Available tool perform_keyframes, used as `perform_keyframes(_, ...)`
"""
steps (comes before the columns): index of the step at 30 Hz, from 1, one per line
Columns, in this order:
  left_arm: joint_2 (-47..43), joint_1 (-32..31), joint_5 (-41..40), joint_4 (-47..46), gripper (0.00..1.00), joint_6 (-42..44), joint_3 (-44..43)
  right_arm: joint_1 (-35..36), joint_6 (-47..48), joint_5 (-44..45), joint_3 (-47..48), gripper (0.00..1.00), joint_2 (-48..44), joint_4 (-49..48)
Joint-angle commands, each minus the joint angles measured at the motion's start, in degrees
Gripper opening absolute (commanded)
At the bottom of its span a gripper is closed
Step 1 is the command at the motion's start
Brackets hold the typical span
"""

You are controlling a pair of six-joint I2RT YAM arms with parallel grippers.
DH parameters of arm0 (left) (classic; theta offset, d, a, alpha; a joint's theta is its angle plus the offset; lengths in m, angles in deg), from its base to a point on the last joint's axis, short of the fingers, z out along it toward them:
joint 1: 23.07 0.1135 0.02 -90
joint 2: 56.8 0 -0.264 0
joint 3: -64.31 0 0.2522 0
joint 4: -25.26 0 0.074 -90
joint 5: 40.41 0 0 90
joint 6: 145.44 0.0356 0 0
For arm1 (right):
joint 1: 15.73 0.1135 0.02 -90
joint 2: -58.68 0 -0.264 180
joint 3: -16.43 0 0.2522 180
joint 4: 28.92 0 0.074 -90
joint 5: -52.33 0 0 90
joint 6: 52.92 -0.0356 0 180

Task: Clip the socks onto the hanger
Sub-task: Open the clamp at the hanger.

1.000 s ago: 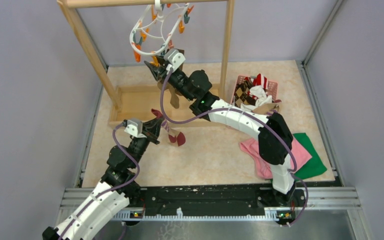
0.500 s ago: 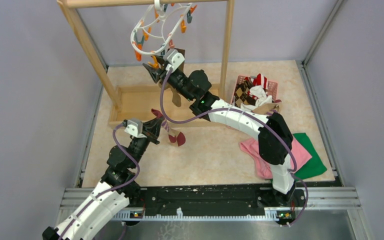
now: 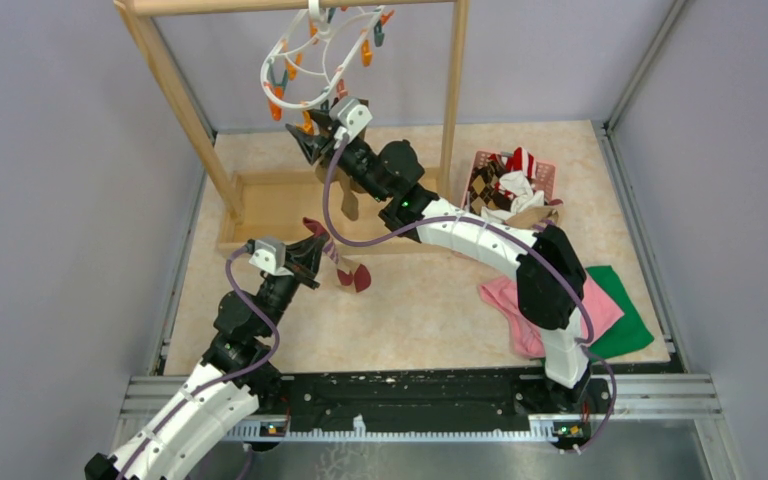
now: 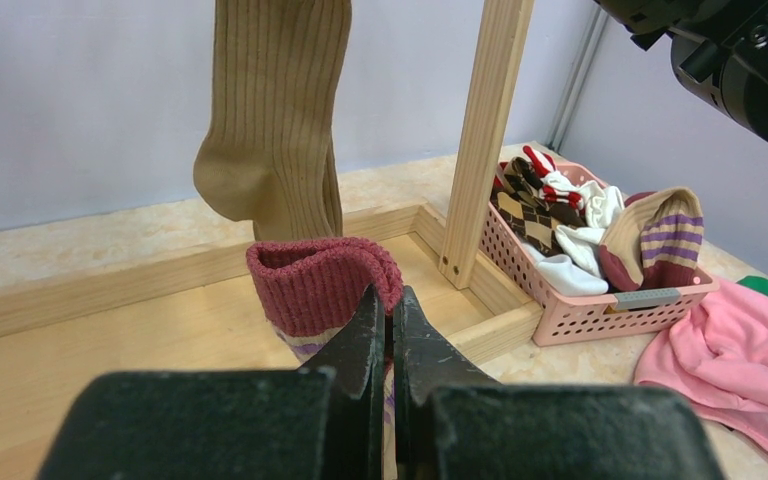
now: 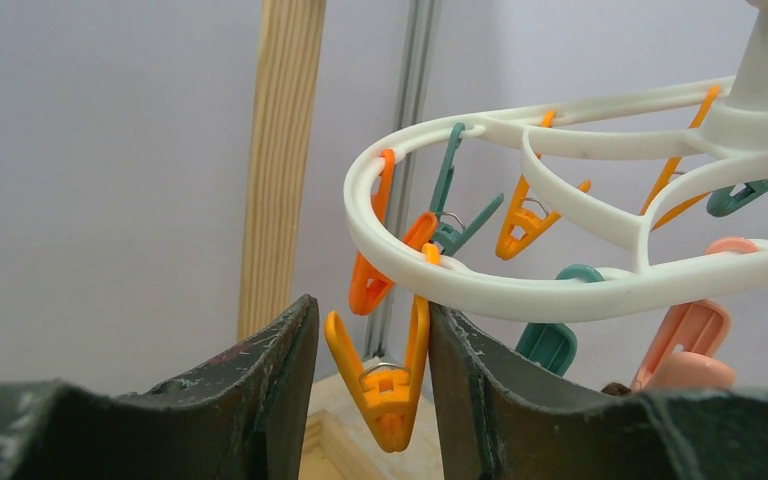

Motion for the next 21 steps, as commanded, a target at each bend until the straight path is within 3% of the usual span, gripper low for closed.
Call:
perform_keyframes(1, 0.3, -0.25, 0.97, -3.18, 0.0, 0.32, -1.5, -0.23, -1.06, 0.51, 0.12, 0.42, -2.18, -3.09)
perform_keyframes(6, 0.33, -0.3, 0.89, -3.3, 0.0, 0.37, -1.51, -0.23, -0.98, 0.09, 0.08, 0.26, -2.35, -3.03)
perform_keyframes(12, 0.37, -0.29, 0.95, -3.35, 0.0, 0.5, -1.66, -0.47, -1.69, -1.15, 0.01, 0.16, -2.96, -2.51)
perform_keyframes(21, 0.59, -0.13, 2.63, -4.4, 0.0, 3.36, -2.9, -2.59, -11.48, -5.4, 0.44, 0.0, -3.8, -0.94)
